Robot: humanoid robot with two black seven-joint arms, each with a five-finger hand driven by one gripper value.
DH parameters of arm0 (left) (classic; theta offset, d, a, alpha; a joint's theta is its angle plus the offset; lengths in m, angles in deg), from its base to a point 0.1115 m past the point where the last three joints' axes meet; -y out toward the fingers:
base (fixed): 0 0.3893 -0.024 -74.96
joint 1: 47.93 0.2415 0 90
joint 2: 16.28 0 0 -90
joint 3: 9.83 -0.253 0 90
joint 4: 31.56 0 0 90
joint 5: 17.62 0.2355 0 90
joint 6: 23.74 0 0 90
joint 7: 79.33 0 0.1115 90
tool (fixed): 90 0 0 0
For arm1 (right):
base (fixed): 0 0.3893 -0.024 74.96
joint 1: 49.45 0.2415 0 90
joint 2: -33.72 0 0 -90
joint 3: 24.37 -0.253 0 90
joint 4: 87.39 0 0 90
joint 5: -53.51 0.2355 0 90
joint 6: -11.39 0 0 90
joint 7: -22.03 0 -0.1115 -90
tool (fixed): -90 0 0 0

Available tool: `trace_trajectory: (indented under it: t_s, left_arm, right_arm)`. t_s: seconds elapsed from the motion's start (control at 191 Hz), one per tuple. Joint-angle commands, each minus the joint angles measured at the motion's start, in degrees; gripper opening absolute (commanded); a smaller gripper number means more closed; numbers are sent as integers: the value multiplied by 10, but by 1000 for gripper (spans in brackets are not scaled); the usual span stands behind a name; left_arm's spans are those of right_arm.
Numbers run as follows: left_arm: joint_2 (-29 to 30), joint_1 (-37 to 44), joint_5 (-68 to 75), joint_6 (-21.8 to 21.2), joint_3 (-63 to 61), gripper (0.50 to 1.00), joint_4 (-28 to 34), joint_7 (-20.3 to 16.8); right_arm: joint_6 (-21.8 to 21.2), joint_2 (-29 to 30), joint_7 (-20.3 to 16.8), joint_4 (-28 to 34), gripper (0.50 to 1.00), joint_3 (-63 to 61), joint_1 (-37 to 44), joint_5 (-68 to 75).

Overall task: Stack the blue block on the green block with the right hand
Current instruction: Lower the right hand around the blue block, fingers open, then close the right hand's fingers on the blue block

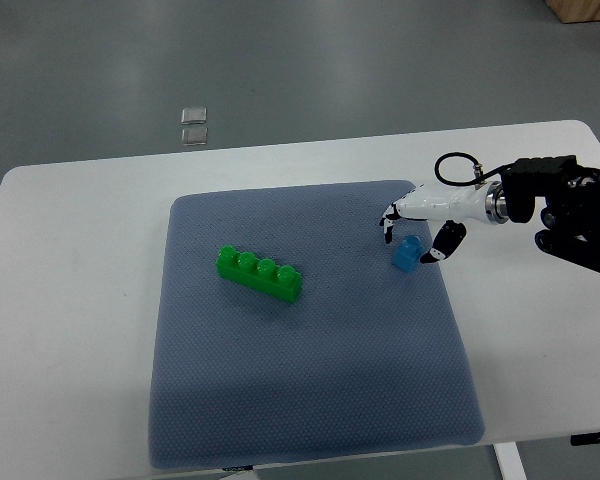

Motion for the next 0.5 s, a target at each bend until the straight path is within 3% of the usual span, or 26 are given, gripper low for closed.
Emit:
trace_trajectory:
  t_s: [0.0,0.345,0.497]
  left_arm:
    - [0,0,0,0,0,1000,0,0]
    - [0,0,0,0,0,1000,0,0]
    - [0,0,0,0,0,1000,0,0]
  right_arm:
    - [-5,-1,1,5,832,2,1,0]
    - [-7,0,0,6,829,1,1,0]
    - [-7,1,0,6,799,1,2,-2]
